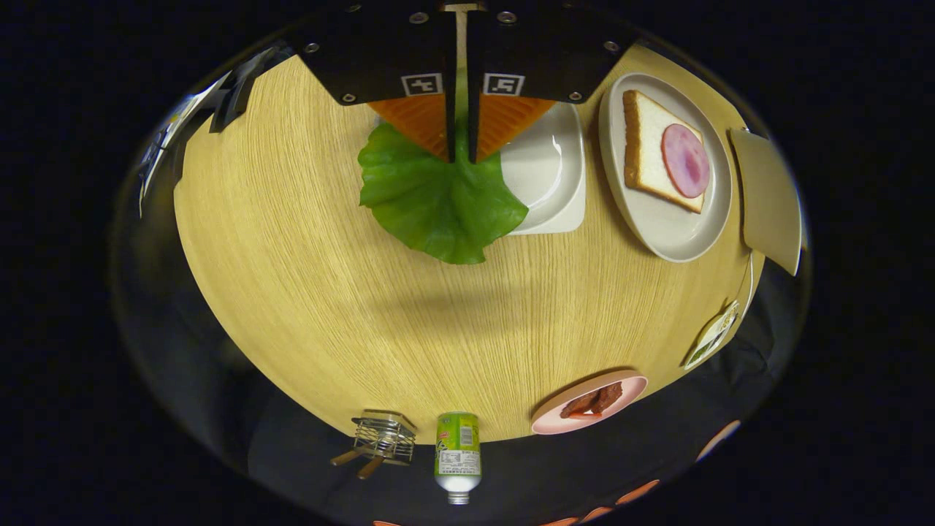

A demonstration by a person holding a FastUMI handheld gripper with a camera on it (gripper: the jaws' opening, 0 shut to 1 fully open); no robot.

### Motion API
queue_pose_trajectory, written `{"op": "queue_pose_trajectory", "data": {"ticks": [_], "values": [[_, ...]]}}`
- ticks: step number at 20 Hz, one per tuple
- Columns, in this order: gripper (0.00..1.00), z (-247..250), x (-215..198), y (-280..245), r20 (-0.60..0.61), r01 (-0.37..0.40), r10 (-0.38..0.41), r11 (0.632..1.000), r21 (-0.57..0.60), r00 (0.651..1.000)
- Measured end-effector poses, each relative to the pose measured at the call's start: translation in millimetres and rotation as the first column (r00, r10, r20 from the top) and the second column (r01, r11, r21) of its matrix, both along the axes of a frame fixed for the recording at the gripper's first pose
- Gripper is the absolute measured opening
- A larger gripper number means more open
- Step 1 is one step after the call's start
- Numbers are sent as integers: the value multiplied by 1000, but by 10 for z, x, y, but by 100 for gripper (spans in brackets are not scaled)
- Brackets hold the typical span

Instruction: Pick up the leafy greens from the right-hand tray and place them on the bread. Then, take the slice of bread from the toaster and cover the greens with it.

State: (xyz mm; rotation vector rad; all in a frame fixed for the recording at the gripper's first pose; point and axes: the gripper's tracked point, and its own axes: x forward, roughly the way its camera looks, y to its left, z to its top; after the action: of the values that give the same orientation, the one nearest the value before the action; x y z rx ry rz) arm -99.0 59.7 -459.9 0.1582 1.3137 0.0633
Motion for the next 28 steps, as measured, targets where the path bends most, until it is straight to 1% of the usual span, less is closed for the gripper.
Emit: {"op": "queue_pose_trajectory", "data": {"ticks": [1, 2, 3, 5, 9, 11, 15, 19, 24, 26, 28], "values": [[3, 1, 4, 4, 8, -6, 6, 1000, 5, 1000], [2, 31, -4, 22, 6, 9, -9, 999, 33, 1000], [1, 95, -2, 77, 9, 30, -30, 997, 75, 1000], [1, 253, 58, 102, 42, 51, -56, 992, 120, 998], [1, 610, 141, 197, 85, 67, -86, 977, 204, 993], [1, 775, 191, 300, 107, 61, -89, 969, 240, 990], [1, 967, 164, 556, 127, 0, -36, 962, 273, 991], [1, 999, 129, 872, 133, -67, 29, 956, 287, 991], [2, 938, 156, 1237, 118, -88, 54, 949, 304, 992], [2, 883, 99, 1409, 86, -99, 75, 944, 316, 993], [3, 824, 50, 1541, 78, -134, 116, 943, 305, 990]]}}
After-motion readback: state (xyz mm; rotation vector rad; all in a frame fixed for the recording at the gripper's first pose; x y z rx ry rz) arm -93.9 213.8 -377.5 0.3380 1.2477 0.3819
